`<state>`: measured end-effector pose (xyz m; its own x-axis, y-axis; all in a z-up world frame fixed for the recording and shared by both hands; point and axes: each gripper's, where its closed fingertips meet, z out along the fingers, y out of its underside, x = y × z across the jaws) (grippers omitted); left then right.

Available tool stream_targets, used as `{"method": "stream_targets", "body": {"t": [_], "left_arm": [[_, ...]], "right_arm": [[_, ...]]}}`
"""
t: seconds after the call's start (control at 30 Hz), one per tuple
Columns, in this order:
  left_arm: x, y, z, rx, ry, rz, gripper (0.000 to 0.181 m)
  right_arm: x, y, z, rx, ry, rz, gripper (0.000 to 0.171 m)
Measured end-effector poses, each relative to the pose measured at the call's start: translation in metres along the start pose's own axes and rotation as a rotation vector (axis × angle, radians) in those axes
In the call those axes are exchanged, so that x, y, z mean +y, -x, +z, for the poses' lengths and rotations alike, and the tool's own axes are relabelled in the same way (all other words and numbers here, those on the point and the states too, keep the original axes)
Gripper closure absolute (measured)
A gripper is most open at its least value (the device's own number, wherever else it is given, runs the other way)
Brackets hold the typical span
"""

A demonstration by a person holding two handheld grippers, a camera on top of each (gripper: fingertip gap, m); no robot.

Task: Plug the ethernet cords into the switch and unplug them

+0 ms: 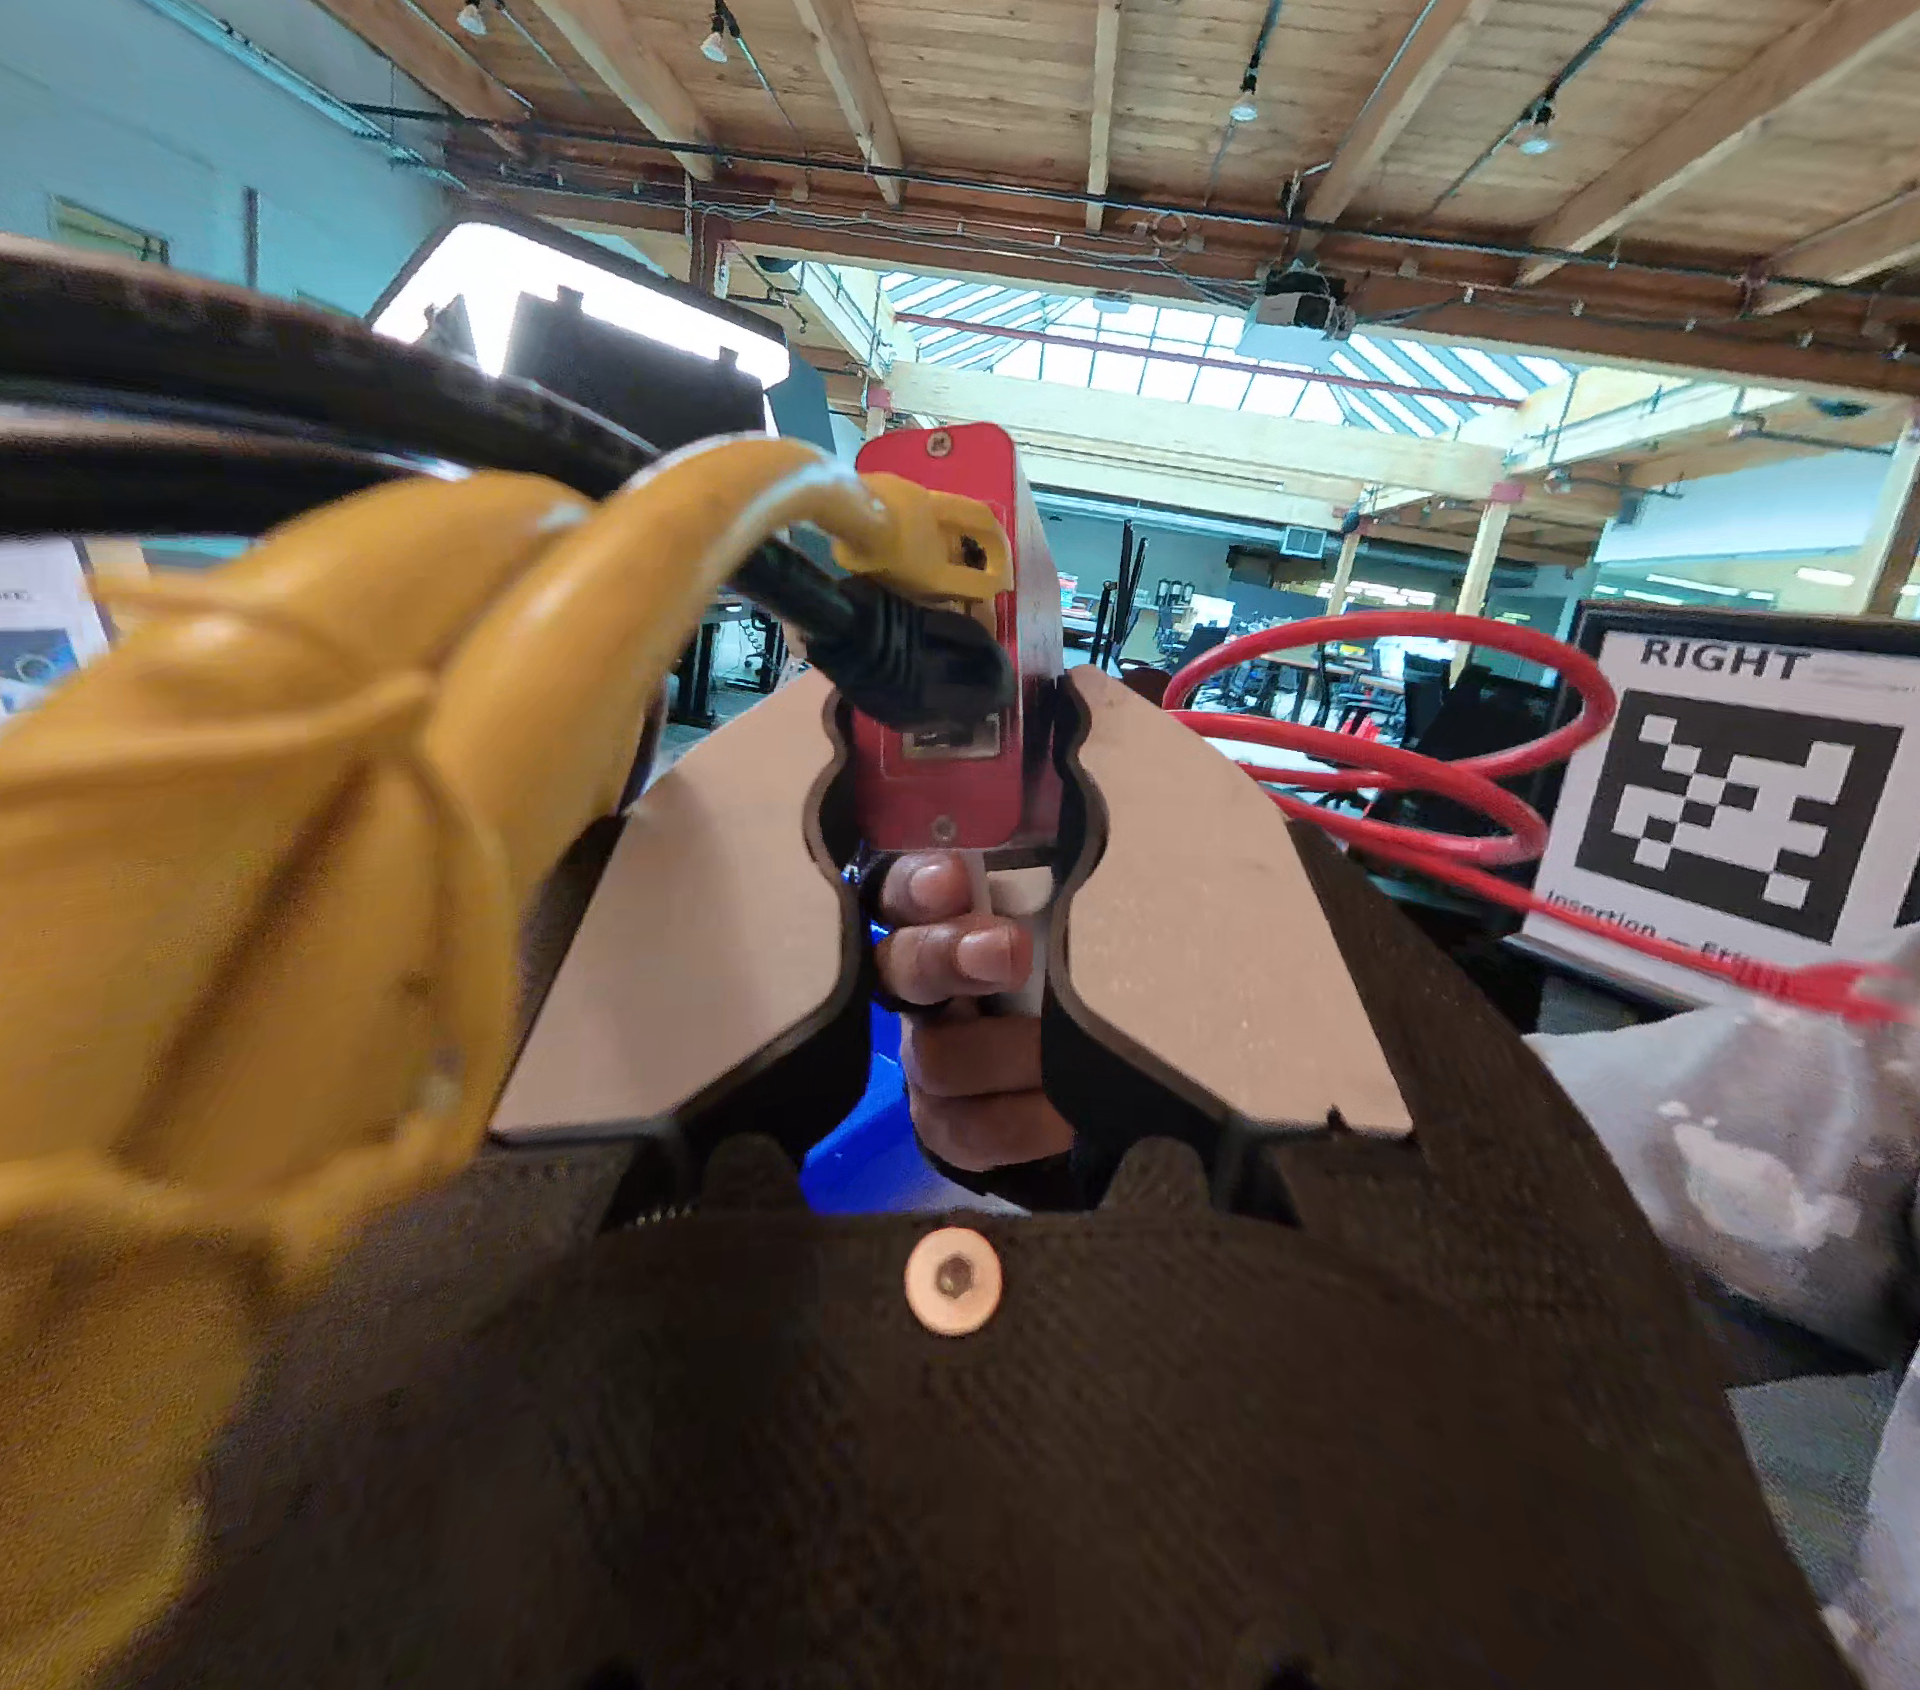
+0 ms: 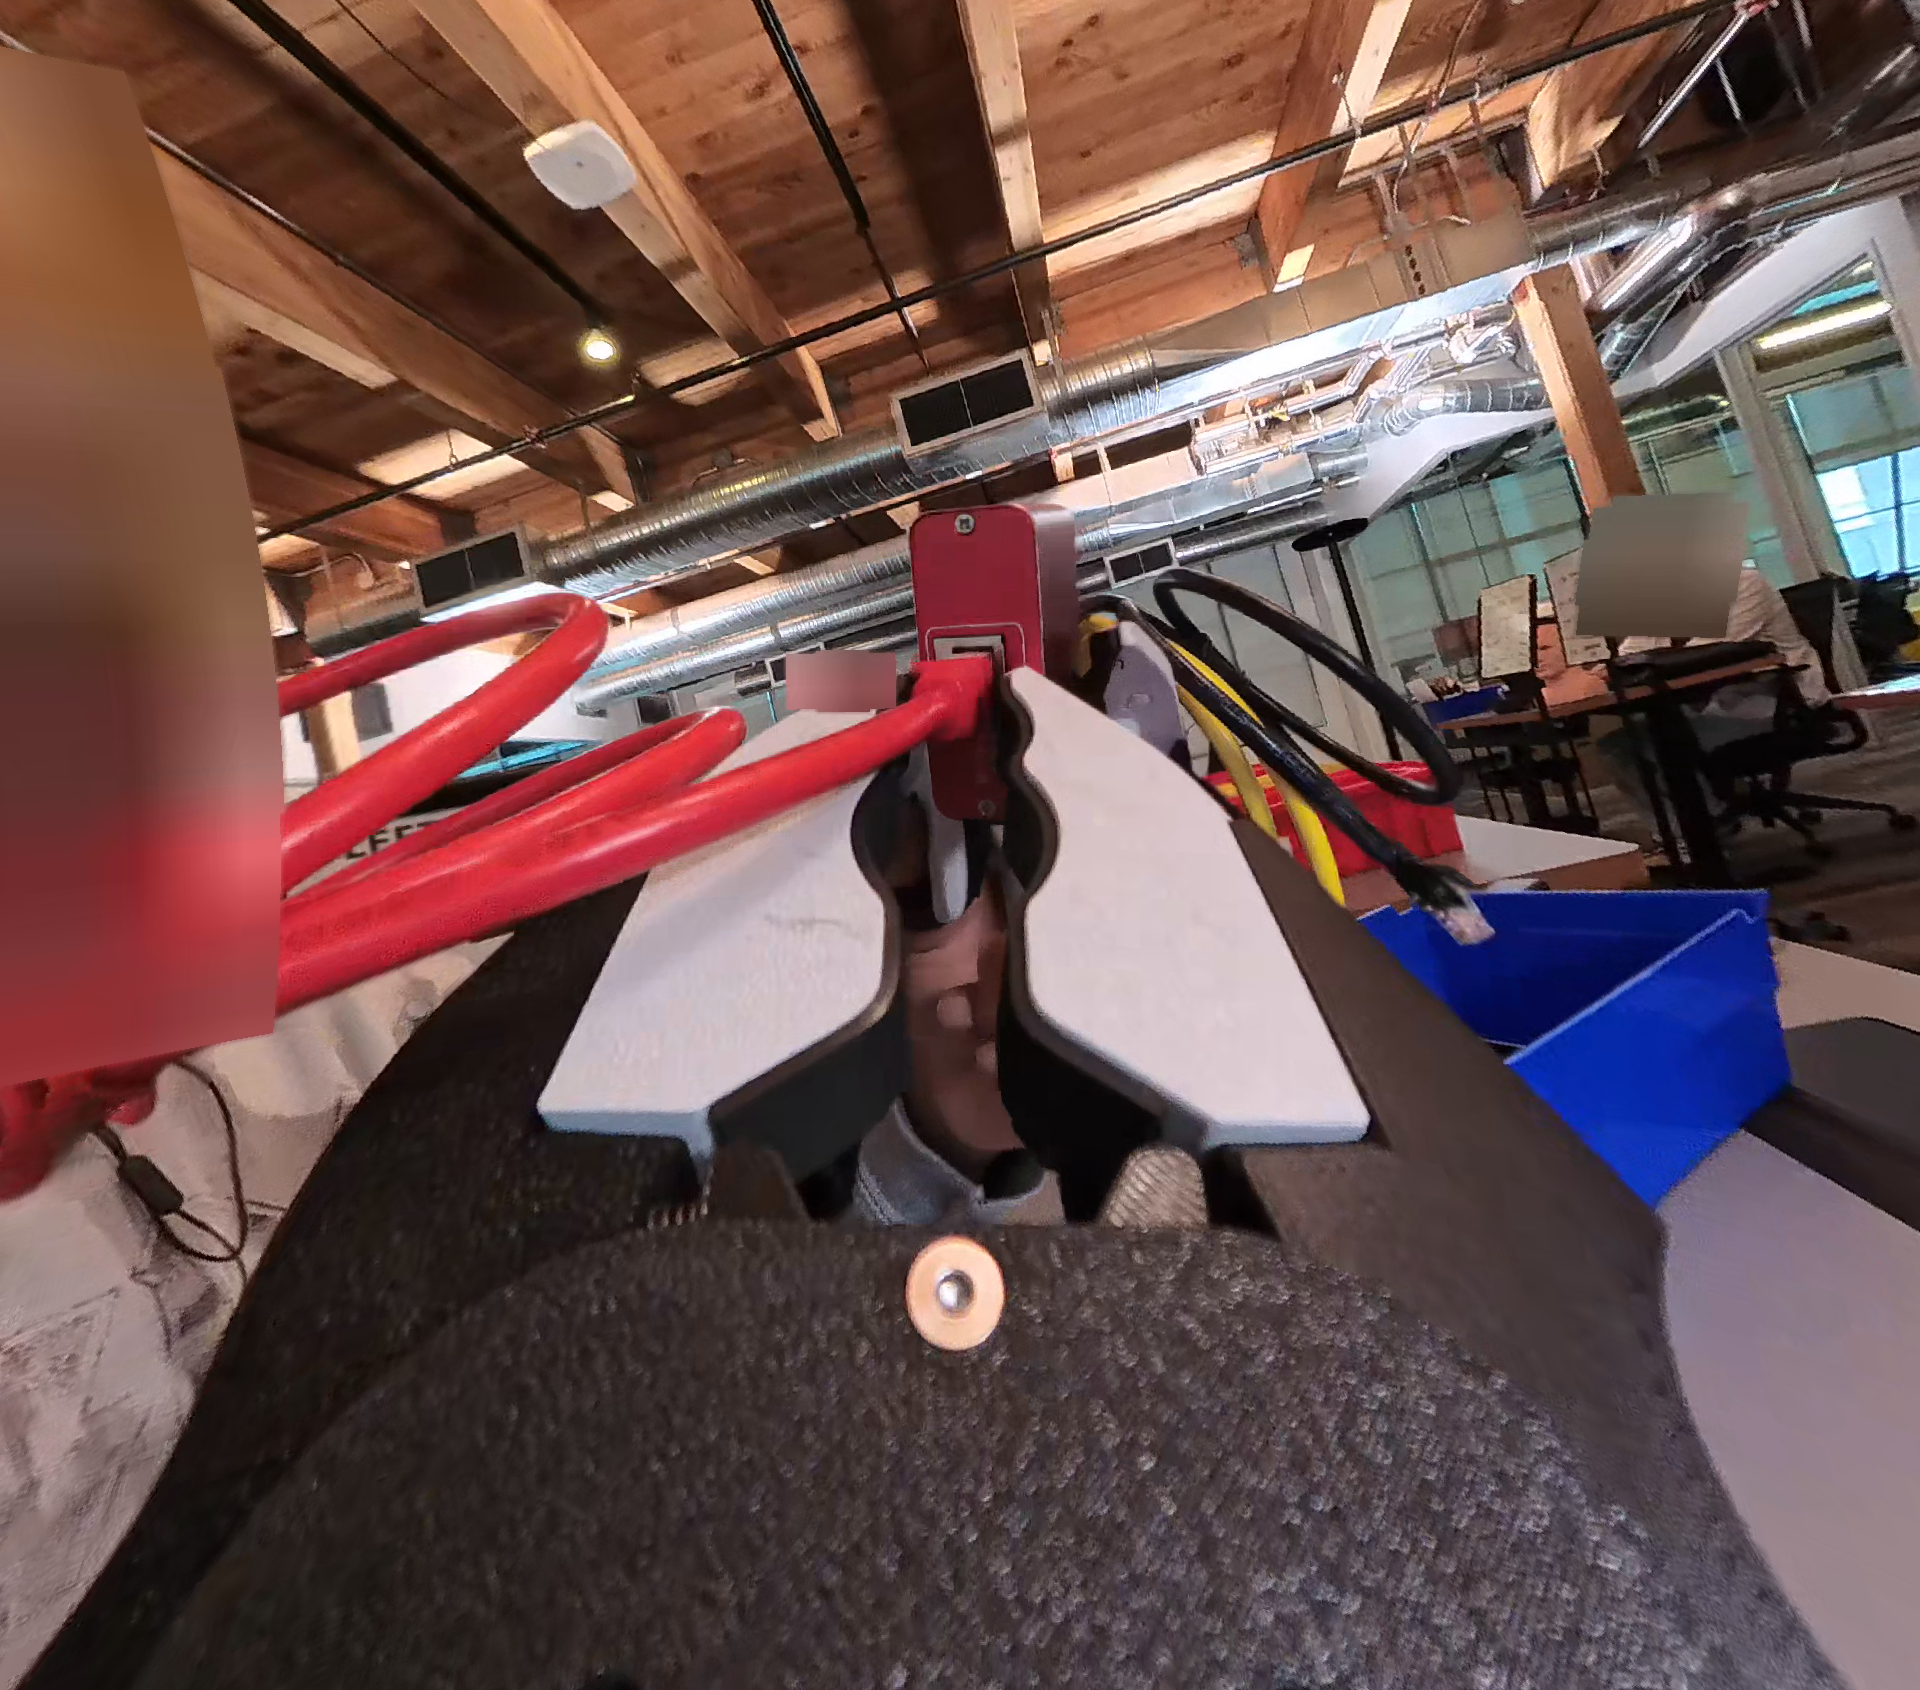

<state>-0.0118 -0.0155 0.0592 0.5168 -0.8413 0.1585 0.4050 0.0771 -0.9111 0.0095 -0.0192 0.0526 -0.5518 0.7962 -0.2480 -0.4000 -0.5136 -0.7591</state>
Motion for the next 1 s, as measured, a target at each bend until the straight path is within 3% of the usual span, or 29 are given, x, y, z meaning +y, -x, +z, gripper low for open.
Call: {"method": "stream_targets", "body": {"t": [0.27, 0.3, 0.37, 0.4, 0.6, 0.67, 0.93, 1.0], "left_arm": [[-0.005, -0.001, -0.002, -0.034, -0.007, 0.035, 0.149], [-0.005, -0.001, -0.002, -0.032, -0.01, 0.028, 0.149], [-0.007, -0.003, -0.002, -0.018, -0.013, 0.013, 0.149], [-0.007, -0.004, -0.002, -0.014, -0.012, 0.01, 0.149], [-0.011, -0.016, -0.002, 0.017, -0.024, 0.069, 0.151], [-0.014, -0.021, -0.002, 0.022, -0.046, 0.101, 0.152], [-0.02, -0.031, -0.004, 0.007, -0.101, 0.213, 0.149], [-0.022, -0.03, -0.005, 0.006, -0.091, 0.206, 0.156]], "right_arm": [[-0.003, -0.004, 0.002, 0.142, 0.13, -0.198, 0.16], [-0.004, -0.003, 0.002, 0.154, 0.134, -0.225, 0.152], [-0.005, -0.001, 0.004, 0.162, 0.136, -0.251, 0.16], [-0.005, 0.0, 0.005, 0.167, 0.137, -0.264, 0.152], [-0.007, 0.008, 0.009, 0.171, 0.163, -0.318, 0.159], [-0.009, 0.01, 0.012, 0.199, 0.166, -0.36, 0.152], [-0.011, 0.016, 0.016, 0.243, 0.181, -0.468, 0.156], [-0.009, 0.015, 0.015, 0.227, 0.192, -0.455, 0.156]]}}
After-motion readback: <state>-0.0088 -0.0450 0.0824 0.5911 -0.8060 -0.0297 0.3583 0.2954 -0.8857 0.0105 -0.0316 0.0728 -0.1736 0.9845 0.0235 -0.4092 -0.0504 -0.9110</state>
